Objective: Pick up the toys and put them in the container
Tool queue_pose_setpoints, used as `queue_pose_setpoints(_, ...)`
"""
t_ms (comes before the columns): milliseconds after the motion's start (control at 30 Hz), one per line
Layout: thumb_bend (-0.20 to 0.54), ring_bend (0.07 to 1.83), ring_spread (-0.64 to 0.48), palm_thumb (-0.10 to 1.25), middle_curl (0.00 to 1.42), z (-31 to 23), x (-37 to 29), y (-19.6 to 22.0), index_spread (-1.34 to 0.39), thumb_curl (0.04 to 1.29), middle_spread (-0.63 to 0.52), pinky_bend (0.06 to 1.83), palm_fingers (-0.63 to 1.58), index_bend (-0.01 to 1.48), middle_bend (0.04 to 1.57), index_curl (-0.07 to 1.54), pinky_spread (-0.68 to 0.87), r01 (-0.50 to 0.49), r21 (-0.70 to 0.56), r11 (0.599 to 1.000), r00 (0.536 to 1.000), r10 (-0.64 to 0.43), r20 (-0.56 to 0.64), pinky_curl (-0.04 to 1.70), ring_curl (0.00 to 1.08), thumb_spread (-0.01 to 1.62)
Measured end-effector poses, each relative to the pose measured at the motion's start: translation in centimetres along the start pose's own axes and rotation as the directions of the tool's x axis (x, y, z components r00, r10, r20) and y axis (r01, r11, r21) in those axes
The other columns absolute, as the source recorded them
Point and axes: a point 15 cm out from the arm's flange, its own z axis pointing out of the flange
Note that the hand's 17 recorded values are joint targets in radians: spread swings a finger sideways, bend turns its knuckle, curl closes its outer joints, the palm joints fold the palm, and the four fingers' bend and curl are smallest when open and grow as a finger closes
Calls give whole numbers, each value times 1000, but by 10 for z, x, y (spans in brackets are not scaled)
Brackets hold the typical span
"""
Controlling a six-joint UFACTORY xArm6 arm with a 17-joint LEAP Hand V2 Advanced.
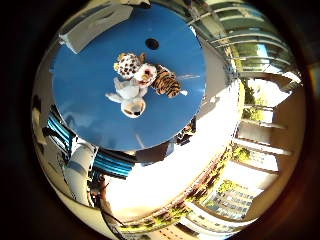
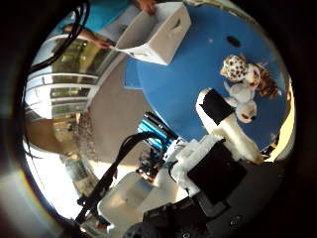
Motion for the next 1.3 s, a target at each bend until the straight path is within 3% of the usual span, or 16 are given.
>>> queue_pose_setpoints(233,-25,225,238,705,284,-13,77,-15,-236,439,0,376,206,180,160,335,395,-132,-1,991,991,132,-5,264,326,1159)
queue_pose_setpoints(500,-32,247,238,682,293,8,130,-49,-217,441,-1,408,183,157,169,311,388,-185,-30,982,983,185,11,268,333,1155)
queue_pose_setpoints(867,-26,307,231,654,308,142,181,-109,-183,431,-1,438,146,158,173,270,380,-176,-166,970,978,191,82,270,342,1134)
queue_pose_setpoints(1133,-30,316,229,670,314,226,190,-114,-131,428,-1,446,163,170,177,269,380,-138,-306,942,988,153,23,263,337,1103)
queue_pose_setpoints(1300,-35,369,229,657,323,249,183,-108,-85,416,-1,477,236,140,191,254,382,-109,-393,913,993,119,-1,261,343,1084)
